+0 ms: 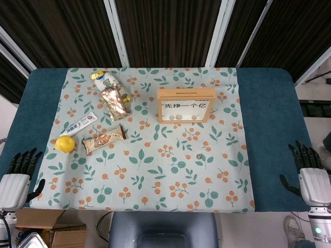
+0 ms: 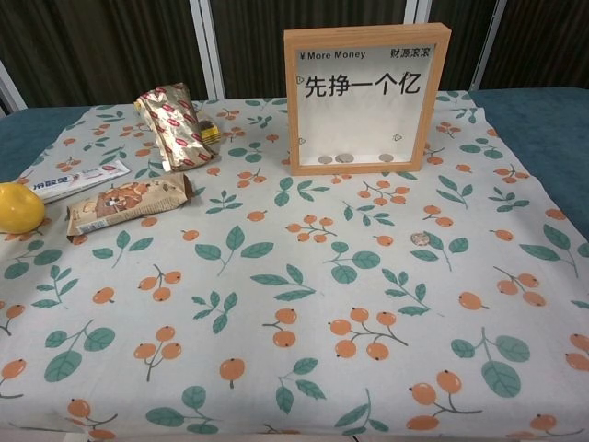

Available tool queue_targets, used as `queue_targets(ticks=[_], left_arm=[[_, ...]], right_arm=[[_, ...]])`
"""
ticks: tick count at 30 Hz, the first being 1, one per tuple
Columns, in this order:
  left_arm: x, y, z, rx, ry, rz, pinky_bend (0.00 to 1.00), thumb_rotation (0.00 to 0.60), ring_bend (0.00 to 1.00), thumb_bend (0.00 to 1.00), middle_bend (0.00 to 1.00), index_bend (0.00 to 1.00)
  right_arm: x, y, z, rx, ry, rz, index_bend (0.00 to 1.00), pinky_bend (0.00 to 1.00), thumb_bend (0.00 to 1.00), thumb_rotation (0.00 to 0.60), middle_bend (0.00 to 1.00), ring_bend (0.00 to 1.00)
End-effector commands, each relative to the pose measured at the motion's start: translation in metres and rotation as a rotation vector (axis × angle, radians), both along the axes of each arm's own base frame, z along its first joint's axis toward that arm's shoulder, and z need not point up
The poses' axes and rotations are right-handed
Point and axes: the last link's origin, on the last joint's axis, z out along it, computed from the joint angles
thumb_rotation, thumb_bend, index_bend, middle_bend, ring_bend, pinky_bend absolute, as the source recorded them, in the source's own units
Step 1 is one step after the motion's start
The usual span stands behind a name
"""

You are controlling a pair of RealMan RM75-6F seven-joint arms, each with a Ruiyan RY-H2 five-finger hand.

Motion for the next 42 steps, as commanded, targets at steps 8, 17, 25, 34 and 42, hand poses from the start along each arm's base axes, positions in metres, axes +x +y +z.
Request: queue_targets(ticks=[8, 17, 25, 34, 42], left_arm=[[-0.004, -0.002, -0.003, -0.011, 0.006, 0.011, 0.0, 0.6, 0.0, 0.4, 0.0, 0.0], [-0.004, -0.005, -0.005, -0.012, 0.006, 0.009, 0.0, 0.6, 0.0, 0.4, 0.0, 0.0], [-0.005, -0.007, -0.005, -0.013, 0.015, 0.018, 0.0, 0.6, 0.0, 0.4, 0.0, 0.0], [-0.005, -0.007, -0.005, -0.017, 0.015, 0.024, 0.0, 0.6, 0.0, 0.4, 0.0, 0.0], [-0.01, -0.005, -0.004, -0.019, 0.012, 0.037, 0.0, 0.6, 0.0, 0.4, 0.0, 0.0]], right_arm=[[0.022, -0.019, -0.017, 0.074, 0.048, 0.063, 0.0, 0.0, 0.45, 0.6, 0.0, 0.0], [0.071, -0.046, -0.044, 0.193, 0.136, 0.203, 0.1, 0.0, 0.46, 0.6, 0.0, 0.0], [0.096, -0.066, -0.095, 0.308, 0.236, 0.241, 0.26, 0.0, 0.46, 0.6, 0.0, 0.0], [0.104, -0.09, -0.151, 0.366, 0.269, 0.234, 0.3, 0.0, 0.46, 0.6, 0.0, 0.0], [0.098, -0.104, -0.179, 0.362, 0.236, 0.216, 0.36, 0.0, 0.5, 0.6, 0.0, 0.0]])
